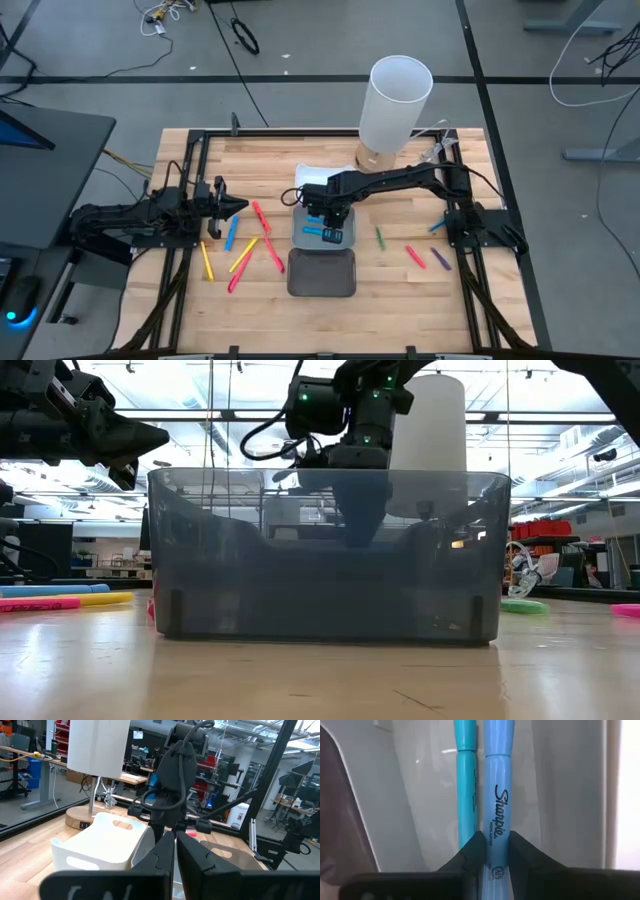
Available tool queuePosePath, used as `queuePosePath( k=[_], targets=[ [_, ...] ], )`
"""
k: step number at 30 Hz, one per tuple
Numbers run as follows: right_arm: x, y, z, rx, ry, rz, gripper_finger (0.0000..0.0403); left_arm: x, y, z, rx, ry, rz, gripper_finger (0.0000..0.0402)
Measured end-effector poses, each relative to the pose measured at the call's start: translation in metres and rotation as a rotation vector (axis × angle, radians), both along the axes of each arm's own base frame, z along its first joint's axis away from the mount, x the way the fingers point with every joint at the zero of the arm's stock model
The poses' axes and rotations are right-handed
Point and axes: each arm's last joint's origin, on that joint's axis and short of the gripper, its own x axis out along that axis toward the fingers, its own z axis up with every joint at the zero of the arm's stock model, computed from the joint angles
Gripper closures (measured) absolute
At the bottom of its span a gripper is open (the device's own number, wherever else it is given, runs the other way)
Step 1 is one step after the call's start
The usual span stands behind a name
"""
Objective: Pick & Place Markers
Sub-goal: Put the light blue highlighter pen into the gray bin
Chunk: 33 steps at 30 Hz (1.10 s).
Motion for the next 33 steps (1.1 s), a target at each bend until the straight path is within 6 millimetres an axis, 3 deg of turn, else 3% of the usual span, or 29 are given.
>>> queuePosePath(
  k=[25,33],
  targets=[
    [-0.003,0.011,-0.031,-0.027,-0.051,0.023,0.0344,0.0,0.0,0.0,0.0,0.0,0.0,0.0378],
    [-0.003,0.012,-0.031,-0.02,-0.055,0.009,0.0285,0.0,0.0,0.0,0.0,0.0,0.0,0.0378]
  ],
)
